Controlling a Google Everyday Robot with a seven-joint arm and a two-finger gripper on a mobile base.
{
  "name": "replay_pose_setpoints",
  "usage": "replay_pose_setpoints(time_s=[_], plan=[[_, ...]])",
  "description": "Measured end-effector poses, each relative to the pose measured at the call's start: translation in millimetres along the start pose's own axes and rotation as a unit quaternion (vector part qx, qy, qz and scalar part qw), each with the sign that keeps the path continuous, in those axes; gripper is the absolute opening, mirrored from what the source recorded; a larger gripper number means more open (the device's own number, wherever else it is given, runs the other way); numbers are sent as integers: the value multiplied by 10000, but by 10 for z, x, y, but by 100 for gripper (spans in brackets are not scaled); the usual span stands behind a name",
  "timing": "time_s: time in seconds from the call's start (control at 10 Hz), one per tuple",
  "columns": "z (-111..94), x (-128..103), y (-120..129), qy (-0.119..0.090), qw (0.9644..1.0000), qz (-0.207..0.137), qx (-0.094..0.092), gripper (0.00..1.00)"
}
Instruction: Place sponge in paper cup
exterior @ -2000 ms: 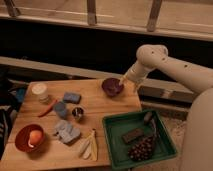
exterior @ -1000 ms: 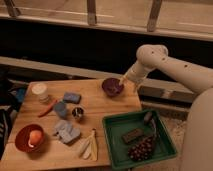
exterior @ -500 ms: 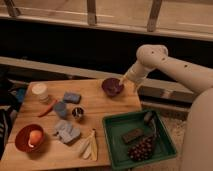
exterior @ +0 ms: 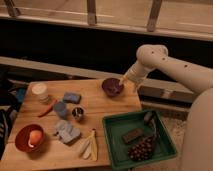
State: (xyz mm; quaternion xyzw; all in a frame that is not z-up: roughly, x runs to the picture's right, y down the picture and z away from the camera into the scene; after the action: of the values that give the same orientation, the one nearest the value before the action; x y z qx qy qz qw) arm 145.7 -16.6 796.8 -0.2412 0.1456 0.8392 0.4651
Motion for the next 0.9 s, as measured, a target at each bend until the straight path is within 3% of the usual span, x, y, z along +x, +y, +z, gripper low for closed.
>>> replay_pose_setpoints(time_s=[0.4,0.5,0.7,0.9], plan=[[-8,2,3,-27,10000,-31,15,61],[-41,26,33,-152,9997,-187,43,61],[-9,111,236,-241,9983,-530,33,61],[143,286,687,-205,9949,-990,-8,61]])
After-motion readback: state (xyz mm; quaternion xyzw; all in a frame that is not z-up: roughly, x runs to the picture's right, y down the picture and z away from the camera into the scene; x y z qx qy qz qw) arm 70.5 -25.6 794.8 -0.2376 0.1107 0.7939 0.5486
